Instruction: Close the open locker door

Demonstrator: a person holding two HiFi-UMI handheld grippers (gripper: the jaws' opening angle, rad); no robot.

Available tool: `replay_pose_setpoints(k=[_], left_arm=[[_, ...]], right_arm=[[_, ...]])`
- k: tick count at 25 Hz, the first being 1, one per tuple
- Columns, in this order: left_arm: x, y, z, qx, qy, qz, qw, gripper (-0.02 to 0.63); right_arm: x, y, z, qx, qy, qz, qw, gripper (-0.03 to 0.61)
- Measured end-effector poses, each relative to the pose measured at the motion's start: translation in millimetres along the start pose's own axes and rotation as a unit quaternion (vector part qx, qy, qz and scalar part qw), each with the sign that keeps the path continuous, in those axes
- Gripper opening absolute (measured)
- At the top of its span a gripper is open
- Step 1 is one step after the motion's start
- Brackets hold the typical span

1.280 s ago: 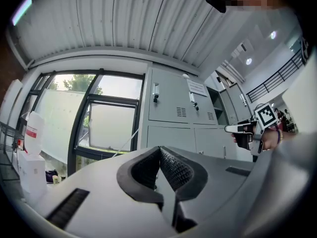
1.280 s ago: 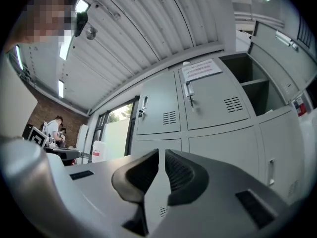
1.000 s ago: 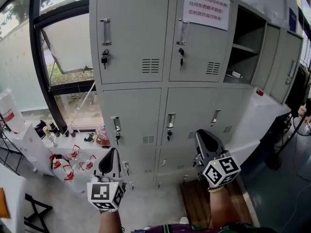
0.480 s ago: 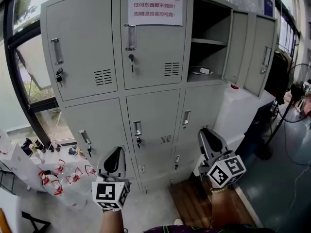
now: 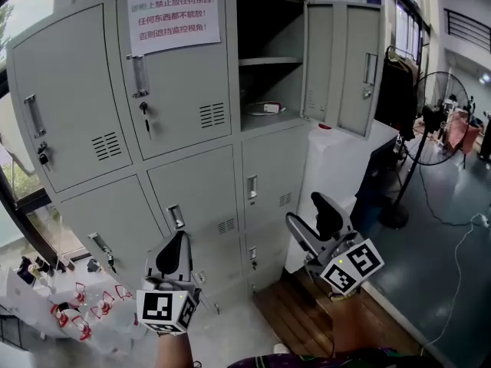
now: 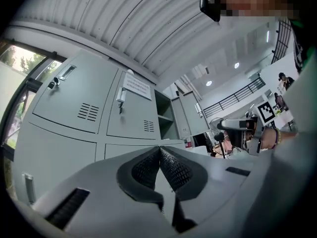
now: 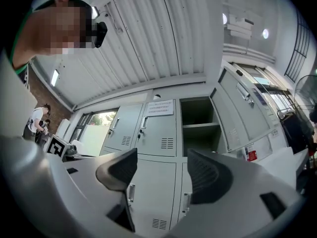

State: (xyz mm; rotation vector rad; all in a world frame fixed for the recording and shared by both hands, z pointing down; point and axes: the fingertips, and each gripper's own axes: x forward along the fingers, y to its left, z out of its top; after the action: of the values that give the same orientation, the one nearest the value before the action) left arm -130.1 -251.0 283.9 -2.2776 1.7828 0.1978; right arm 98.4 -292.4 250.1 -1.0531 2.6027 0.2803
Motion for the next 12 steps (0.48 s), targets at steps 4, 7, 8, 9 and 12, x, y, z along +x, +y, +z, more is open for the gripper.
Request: replay_pose_setpoints(k=[4,7,8,9,12], left_arm=[[14.1,-14.3,1.8,-0.005,-0.002,-0.024,0.9997,0.022],[24.4,-23.2,2.6,-0.013,-0.008,-0.039,0.9991,0.023],[27.7,-26.0,2.4,-0.015,-0.01,-0.042,0.9989,0.022],[30.9,-28.8,1.8,-0.015,-0.012,-0.046,0.9988,0.022],[40.8,-38.9,-1.0,-0.012,-0.018,-0.058,0.9981,0.023]], right_arm=[[-10.2,-15.9,9.0,-0.009,-0.004,-0.022,1.0,0.368],[-17.2,-24.3,15.6,-0.021,-0.005,-0.029,0.999,0.39],[-19.5,-27.3,17.7,-0.024,-0.005,-0.031,0.999,0.391],[-21.9,-30.7,19.8,-0.027,-0.006,-0.034,0.999,0.391],[-29.9,-44.2,25.5,-0.034,-0.008,-0.044,0.998,0.391]])
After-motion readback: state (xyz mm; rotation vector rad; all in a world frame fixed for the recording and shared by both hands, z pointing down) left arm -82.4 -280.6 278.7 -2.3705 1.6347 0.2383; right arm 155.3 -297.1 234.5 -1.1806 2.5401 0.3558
